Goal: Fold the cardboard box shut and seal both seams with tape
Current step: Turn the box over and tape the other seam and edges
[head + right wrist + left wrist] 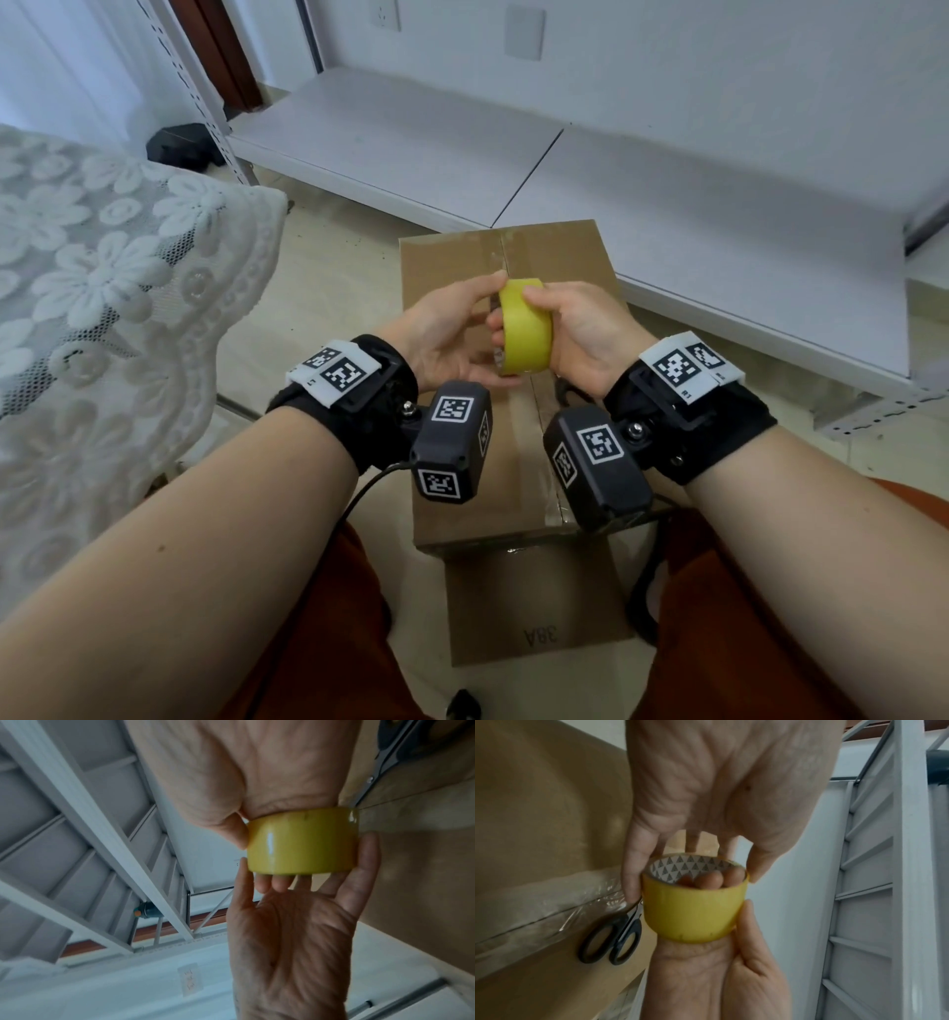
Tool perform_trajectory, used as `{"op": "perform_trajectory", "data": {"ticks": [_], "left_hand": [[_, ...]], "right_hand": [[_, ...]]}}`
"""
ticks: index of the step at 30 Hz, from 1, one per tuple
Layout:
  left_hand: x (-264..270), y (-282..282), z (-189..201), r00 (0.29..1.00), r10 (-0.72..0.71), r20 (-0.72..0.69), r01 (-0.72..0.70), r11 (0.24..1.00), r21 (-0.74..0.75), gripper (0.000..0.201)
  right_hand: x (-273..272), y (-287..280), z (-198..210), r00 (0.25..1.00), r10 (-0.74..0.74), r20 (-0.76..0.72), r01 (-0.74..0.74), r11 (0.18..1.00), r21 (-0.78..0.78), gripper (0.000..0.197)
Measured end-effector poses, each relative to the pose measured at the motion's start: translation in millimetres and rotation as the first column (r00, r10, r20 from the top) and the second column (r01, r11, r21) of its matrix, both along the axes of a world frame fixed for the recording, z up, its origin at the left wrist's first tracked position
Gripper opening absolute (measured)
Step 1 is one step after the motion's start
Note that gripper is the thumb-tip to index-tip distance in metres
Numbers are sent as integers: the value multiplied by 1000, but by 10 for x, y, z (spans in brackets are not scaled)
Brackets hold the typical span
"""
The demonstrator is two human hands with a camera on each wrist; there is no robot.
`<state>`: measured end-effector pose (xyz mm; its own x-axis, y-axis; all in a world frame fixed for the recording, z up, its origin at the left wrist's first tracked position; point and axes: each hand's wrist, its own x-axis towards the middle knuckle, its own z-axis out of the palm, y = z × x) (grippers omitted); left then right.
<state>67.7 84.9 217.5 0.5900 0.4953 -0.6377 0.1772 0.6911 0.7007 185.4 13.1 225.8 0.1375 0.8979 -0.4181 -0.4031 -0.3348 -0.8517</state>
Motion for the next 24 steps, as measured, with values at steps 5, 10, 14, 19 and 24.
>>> {"op": "perform_trajectory", "data": {"ticks": [5, 10, 14, 19, 24], "left_hand": [[-29, -30, 43, 985, -172, 29, 167, 978, 126, 48], [-10, -96, 30, 971, -234, -49, 239, 936, 259, 80], [-27, -59, 40, 982, -191, 6, 186, 965, 184, 81], [-54, -32, 59, 987, -124, 102, 118, 991, 61, 74], [-77, 2, 42, 986, -87, 139, 87, 996, 0, 67]], "right_hand": [[100, -5, -62, 994, -104, -42, 100, 992, -72, 37], [135, -21, -67, 993, -99, -61, 95, 993, -75, 39], [143, -24, -42, 998, -40, -45, 41, 999, 10, 37], [120, -20, -41, 998, 20, 64, -28, 992, 122, 25], [107, -14, -74, 997, 29, 76, -39, 990, 134, 24]]}}
